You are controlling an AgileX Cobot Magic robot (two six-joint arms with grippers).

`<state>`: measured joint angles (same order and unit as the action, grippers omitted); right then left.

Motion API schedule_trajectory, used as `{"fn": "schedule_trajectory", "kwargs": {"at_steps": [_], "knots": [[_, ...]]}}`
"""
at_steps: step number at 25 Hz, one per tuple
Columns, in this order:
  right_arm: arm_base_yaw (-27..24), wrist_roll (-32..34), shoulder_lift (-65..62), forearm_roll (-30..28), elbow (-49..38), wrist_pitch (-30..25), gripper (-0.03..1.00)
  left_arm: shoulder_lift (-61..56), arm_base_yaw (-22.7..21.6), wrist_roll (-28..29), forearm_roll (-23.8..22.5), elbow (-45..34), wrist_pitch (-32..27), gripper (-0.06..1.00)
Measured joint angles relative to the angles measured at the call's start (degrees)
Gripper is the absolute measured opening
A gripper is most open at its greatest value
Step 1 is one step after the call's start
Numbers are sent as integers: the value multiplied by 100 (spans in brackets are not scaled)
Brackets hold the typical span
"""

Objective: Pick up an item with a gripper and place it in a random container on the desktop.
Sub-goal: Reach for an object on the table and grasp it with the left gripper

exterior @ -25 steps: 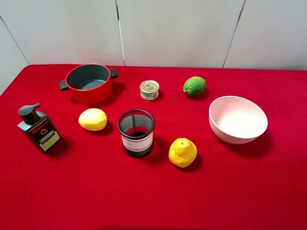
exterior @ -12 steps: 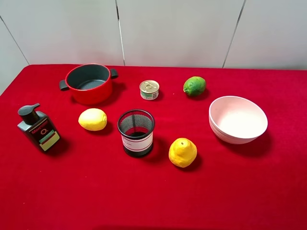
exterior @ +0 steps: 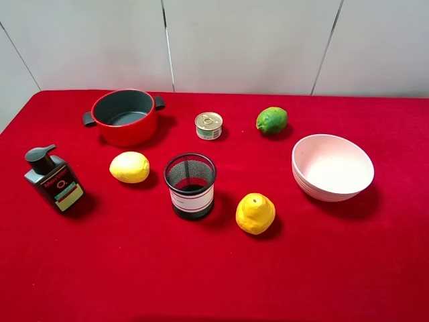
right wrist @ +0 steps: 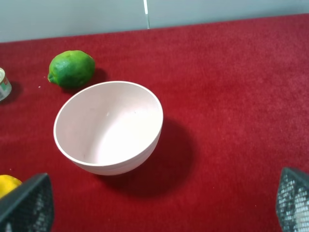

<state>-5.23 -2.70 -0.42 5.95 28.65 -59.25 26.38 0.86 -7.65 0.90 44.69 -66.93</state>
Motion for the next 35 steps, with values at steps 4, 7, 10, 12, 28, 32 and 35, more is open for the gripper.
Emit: {"fn": "schedule_trajectory", "kwargs": {"at_steps": [4, 7, 10, 12, 28, 32, 35], "knots": [[0, 0, 0, 0, 0, 0, 69, 696, 0, -108, -90, 372, -26, 100], [0, 0, 0, 0, 0, 0, 69, 1116, 0, -154, -90, 589, -26, 100], [0, 0, 0, 0, 0, 0, 69, 1527, 0, -190, -90, 794, -26, 100], [0, 0, 0, 0, 0, 0, 69, 1803, 0, -196, -158, 920, -26, 100], [0, 0, 0, 0, 0, 0, 69, 3771, 0, -526, -373, 1205, -3, 100], [0, 0, 0, 0, 0, 0, 69, 4191, 0, -711, -492, 1205, 3, 100], [0, 0, 0, 0, 0, 0, 69, 4480, 0, -883, -528, 1205, 5, 100]]}}
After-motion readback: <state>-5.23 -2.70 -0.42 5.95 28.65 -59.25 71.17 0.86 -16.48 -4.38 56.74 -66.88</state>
